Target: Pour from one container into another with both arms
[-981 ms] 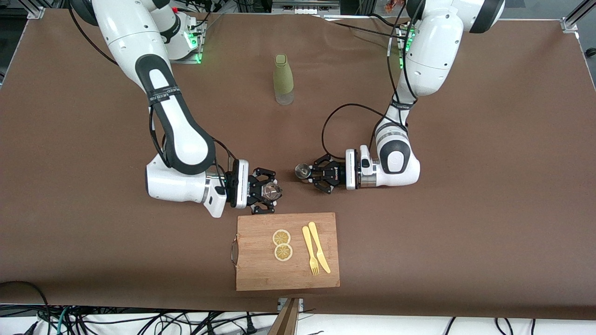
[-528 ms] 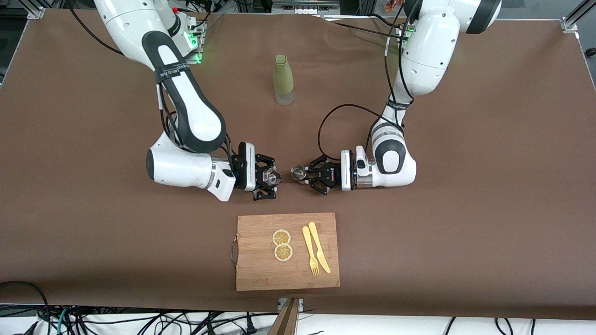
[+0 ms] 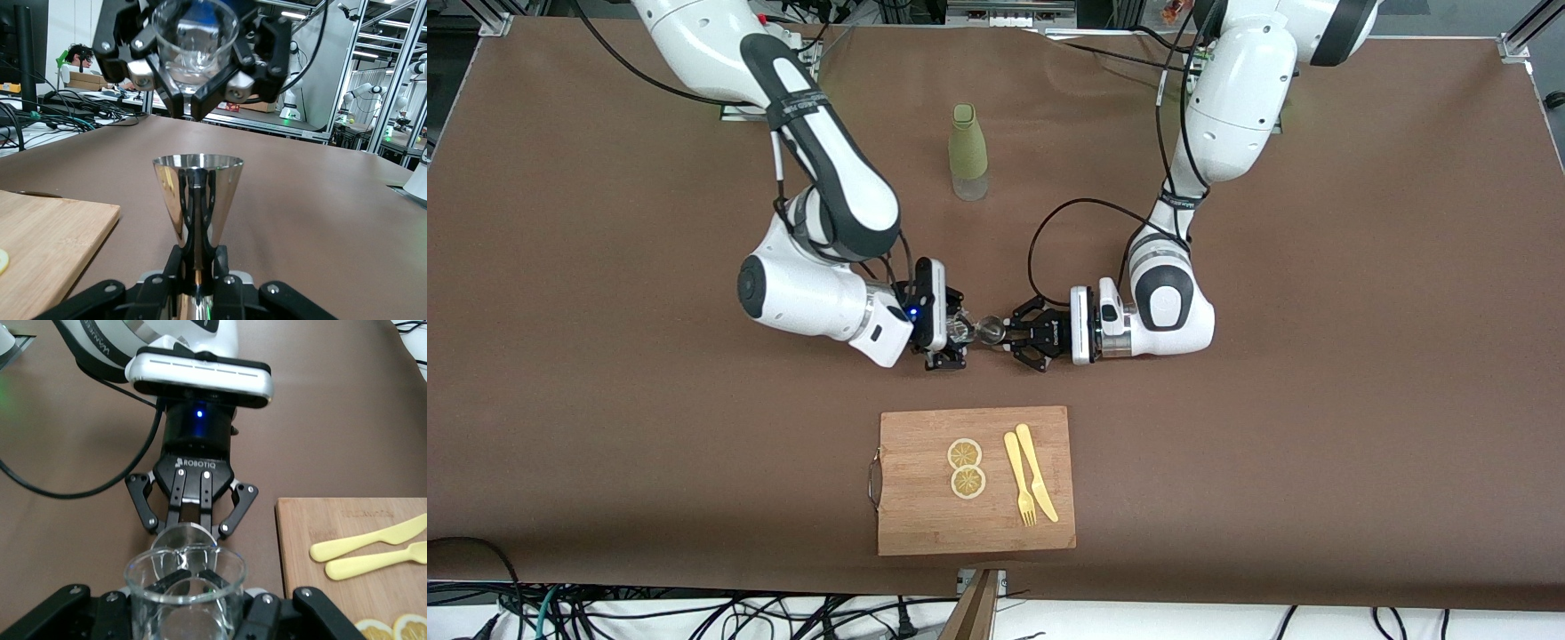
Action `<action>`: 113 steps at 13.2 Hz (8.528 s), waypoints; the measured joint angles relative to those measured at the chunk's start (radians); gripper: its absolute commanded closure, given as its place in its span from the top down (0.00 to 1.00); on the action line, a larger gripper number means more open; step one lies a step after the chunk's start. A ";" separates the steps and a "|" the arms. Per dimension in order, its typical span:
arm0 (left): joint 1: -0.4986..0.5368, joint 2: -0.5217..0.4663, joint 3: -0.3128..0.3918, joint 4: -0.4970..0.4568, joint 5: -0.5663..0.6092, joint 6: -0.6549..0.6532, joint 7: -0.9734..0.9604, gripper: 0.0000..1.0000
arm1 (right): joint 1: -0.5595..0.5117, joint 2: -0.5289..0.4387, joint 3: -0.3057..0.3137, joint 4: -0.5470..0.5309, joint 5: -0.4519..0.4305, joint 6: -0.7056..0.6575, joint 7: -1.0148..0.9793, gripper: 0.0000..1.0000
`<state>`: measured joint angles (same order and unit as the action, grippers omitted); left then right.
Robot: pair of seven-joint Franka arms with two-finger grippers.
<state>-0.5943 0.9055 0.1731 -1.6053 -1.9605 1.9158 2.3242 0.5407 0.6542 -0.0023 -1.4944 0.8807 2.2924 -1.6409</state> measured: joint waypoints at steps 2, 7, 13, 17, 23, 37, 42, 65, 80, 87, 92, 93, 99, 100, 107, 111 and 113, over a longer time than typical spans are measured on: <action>-0.006 0.005 0.000 0.003 -0.010 0.004 0.000 0.00 | 0.022 0.000 0.000 0.000 -0.046 0.027 0.037 0.00; -0.007 0.006 0.001 0.007 -0.010 0.006 0.000 0.00 | 0.025 -0.002 -0.007 0.000 -0.204 0.037 0.144 0.00; -0.007 0.006 0.001 0.008 -0.010 0.008 0.000 0.00 | 0.046 -0.024 -0.007 0.000 -0.374 0.037 0.310 0.00; -0.007 0.006 0.001 0.008 -0.010 0.008 0.000 0.00 | 0.073 -0.024 -0.006 0.000 -0.502 0.039 0.440 0.00; -0.007 0.007 0.001 0.008 -0.010 0.009 0.000 0.00 | 0.082 -0.027 -0.015 0.000 -0.511 0.047 0.476 0.00; 0.044 0.005 0.020 0.019 -0.010 -0.032 0.027 0.00 | -0.103 -0.077 -0.027 -0.007 0.006 -0.091 0.127 0.00; 0.185 0.005 0.024 0.016 0.065 -0.171 0.123 0.00 | -0.322 -0.060 -0.031 -0.028 0.137 -0.365 -0.193 0.00; 0.868 0.080 0.164 -0.043 0.825 -0.731 0.486 0.00 | -0.744 0.371 -0.023 -0.046 0.267 -0.764 -1.035 1.00; 0.871 0.125 0.225 0.044 0.877 -0.715 0.441 1.00 | -0.760 0.119 -0.199 0.007 0.053 -0.780 -0.412 1.00; 0.849 -0.019 0.274 0.269 1.112 -0.682 -0.177 1.00 | -0.713 -0.089 -0.197 0.019 -0.229 -0.735 0.165 1.00; 0.721 -0.216 0.262 0.274 1.210 -0.653 -0.873 1.00 | -0.605 -0.313 -0.194 0.003 -0.557 -0.711 0.681 1.00; 0.685 -0.260 0.245 0.275 1.256 -0.629 -1.013 1.00 | -0.585 -0.354 -0.194 -0.013 -0.616 -0.712 0.800 1.00; 0.596 -0.499 -0.022 0.277 1.660 -0.509 -1.582 1.00 | -0.511 -0.508 -0.154 -0.132 -0.863 -0.712 1.281 1.00; 0.593 -0.518 -0.028 0.277 1.695 -0.483 -1.587 1.00 | -0.509 -0.531 -0.123 -0.156 -0.883 -0.711 1.371 1.00; 0.604 -0.640 -0.044 0.320 1.793 -0.447 -1.863 1.00 | -0.526 -0.667 -0.073 -0.257 -0.914 -0.701 1.486 1.00; 0.578 -0.654 -0.200 0.321 1.944 -0.469 -2.187 1.00 | -0.525 -0.663 -0.066 -0.247 -0.909 -0.701 1.529 1.00; 0.563 -0.654 -0.242 0.321 1.960 -0.470 -2.322 1.00 | -0.525 -0.662 -0.063 -0.245 -0.908 -0.701 1.531 1.00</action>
<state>-0.0317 0.2518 -0.0687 -1.2847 -0.0004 1.4462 0.0017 0.0157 -0.0073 -0.0650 -1.7394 -0.0276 1.5912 -0.1098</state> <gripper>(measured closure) 0.000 0.000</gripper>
